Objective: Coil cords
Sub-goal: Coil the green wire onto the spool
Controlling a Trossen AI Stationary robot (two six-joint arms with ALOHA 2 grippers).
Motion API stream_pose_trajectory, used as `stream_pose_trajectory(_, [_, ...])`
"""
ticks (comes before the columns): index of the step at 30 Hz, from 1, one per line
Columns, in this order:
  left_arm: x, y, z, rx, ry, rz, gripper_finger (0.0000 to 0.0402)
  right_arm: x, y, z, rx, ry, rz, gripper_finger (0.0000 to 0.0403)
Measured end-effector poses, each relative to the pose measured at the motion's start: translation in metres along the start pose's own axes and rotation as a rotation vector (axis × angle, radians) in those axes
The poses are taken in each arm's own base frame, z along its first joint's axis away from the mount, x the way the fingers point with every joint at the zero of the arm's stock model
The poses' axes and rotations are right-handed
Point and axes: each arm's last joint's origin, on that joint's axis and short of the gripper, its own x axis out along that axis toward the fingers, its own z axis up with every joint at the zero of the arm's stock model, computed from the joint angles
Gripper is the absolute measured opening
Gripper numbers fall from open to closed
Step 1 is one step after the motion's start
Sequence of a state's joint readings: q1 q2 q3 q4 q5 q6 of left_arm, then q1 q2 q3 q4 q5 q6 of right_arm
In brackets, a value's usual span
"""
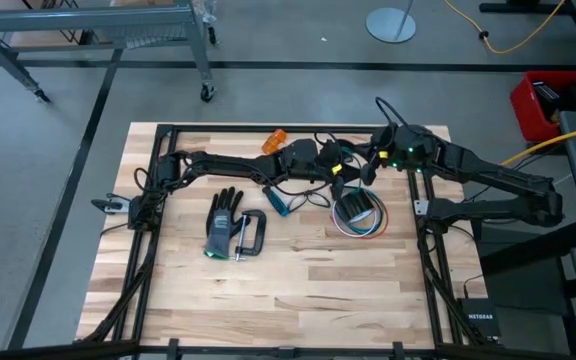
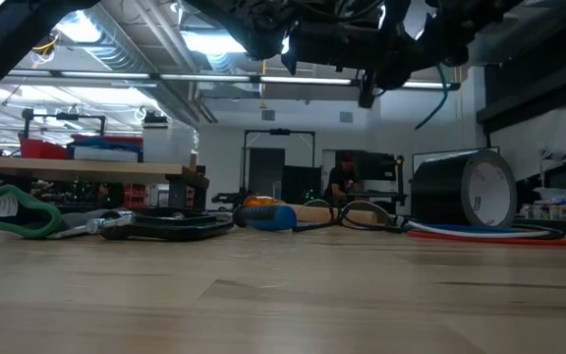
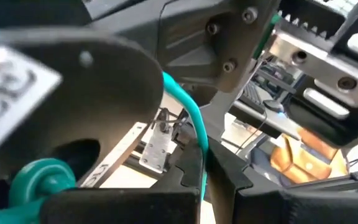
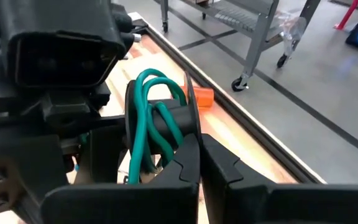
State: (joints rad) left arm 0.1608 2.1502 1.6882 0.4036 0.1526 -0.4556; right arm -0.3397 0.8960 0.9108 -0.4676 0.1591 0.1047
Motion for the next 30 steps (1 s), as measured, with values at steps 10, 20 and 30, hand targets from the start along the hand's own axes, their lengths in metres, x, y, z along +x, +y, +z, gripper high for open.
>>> stream_pose_trajectory(10, [0.001,-0.007,-0.004,0.295,-0.035,0.13,0.0,-0.003,-0.001,0.005,0.011,-0.052,-0.012,0.0001])
stream_pose_trajectory(20, [0.003,-0.023,-0.012,0.492,-0.056,0.303,0.0,-0.014,-0.002,0.009,0.025,-0.119,0.0,0.0001])
stream_pose_trajectory(30, [0.003,-0.029,-0.015,0.538,-0.064,0.36,0.0,-0.05,-0.007,0.011,0.043,-0.234,0.019,0.0001])
